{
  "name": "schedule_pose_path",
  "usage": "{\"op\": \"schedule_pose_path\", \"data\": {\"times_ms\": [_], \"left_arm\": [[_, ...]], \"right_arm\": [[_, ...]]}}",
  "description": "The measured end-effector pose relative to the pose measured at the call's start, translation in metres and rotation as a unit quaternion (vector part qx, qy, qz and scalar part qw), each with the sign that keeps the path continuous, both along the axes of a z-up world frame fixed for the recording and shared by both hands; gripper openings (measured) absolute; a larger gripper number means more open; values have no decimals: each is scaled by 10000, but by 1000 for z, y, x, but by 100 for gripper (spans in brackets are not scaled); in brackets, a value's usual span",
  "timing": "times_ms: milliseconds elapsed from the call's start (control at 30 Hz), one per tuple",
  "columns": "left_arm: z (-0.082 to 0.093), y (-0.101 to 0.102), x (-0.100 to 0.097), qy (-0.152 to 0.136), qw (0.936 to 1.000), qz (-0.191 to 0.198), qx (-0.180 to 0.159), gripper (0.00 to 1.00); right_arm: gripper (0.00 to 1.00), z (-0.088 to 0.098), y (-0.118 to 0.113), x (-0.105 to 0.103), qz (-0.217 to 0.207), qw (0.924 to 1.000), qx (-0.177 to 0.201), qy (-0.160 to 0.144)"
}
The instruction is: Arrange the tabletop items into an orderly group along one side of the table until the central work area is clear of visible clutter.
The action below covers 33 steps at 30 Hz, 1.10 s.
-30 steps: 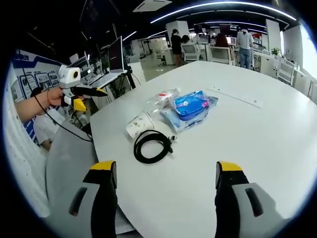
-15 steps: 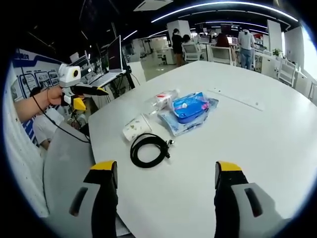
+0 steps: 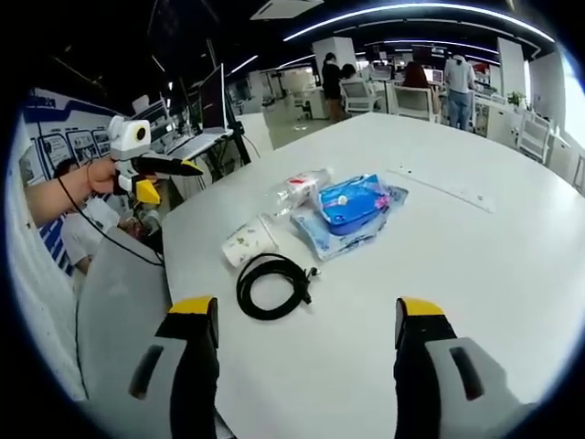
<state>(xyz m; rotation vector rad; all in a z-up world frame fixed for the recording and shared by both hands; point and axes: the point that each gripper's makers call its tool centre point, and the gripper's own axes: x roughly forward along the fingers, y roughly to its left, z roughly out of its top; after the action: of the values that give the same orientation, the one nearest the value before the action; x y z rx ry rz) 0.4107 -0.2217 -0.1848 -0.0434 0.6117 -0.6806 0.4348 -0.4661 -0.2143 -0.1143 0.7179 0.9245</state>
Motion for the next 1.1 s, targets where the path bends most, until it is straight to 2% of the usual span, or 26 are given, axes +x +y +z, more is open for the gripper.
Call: {"op": "schedule_pose_path", "data": {"times_ms": [1100], "left_arm": [[-7,-10,31,52,9999,-113,-41,82]], "right_arm": [[75,-8,17,46,218,9998,31,-6]]}}
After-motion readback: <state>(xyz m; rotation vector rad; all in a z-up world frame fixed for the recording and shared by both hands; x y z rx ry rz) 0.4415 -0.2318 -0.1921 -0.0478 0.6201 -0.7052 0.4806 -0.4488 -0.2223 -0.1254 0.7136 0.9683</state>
